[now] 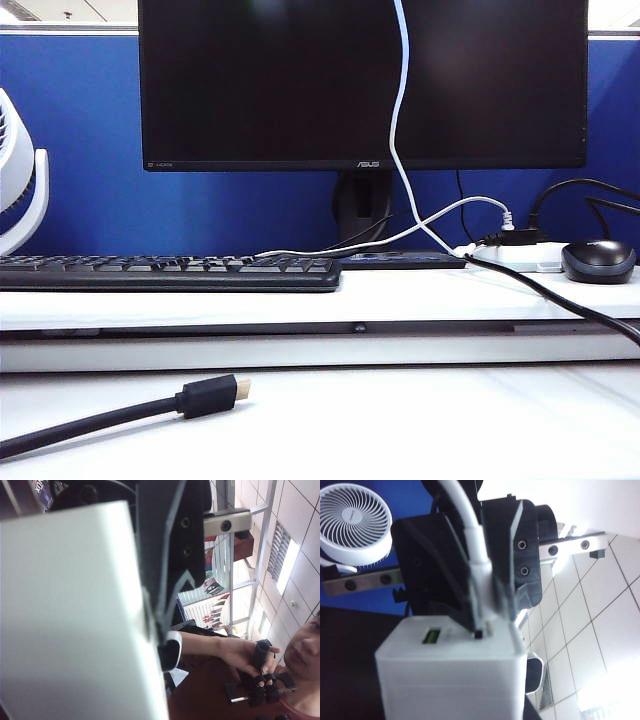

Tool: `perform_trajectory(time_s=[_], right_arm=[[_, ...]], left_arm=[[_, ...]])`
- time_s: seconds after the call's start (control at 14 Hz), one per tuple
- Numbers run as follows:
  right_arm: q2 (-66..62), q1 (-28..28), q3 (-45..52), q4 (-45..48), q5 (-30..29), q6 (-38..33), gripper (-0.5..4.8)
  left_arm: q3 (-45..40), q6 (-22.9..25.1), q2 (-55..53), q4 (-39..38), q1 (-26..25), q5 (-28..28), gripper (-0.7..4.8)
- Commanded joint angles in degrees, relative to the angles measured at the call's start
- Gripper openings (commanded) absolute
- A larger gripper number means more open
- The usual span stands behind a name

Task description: Pick up the Type-C charging cable and the charging base, insert one end of the Type-C charger into the corresponding slot on the base, and finally place the plugged-in charger back on the table.

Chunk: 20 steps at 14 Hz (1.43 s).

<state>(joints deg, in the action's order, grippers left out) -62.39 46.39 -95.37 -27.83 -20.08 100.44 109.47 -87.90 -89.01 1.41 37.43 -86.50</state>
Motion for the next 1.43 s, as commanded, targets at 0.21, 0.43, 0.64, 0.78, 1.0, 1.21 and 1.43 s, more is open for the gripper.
perform_trajectory(time_s=[0.21,0.43,0.64,0.78,1.0,1.21,1.43], right_arm=[[-0.22,0.94,0.02,-0.04,-3.76,0.85,-0.01],[-0.26,0.94,0.02,0.96,-2.54,1.75,-0.01],[-0.31,0.94,0.02,1.09,-2.54,1.55,-0.01],[-0.33,0.92,0.02,1.09,-2.27,1.53,-0.01],[-0.31,0.90,0.02,1.09,-1.01,0.96,-0.01],[-0.24,0.87,0.02,1.14,-0.96,0.04,-0.01],[-0.09,0.85,0.02,1.14,-0.31,0.04,-0.01]], left_arm=[[0.02,1.11,-0.74,0.31,-0.02,6.78,-0.06],[0.02,2.43,-0.74,-2.19,-0.02,6.34,-0.06],[0.02,2.45,-0.74,-2.21,-0.02,6.03,-0.06],[0.02,2.43,-0.72,-2.19,0.00,5.31,-0.06],[0.02,2.43,-0.55,-2.12,-0.04,4.52,-0.06],[0.04,2.40,-0.48,-2.10,-0.04,3.74,-0.06],[0.04,2.36,-0.13,-1.55,-0.68,3.69,-0.06]])
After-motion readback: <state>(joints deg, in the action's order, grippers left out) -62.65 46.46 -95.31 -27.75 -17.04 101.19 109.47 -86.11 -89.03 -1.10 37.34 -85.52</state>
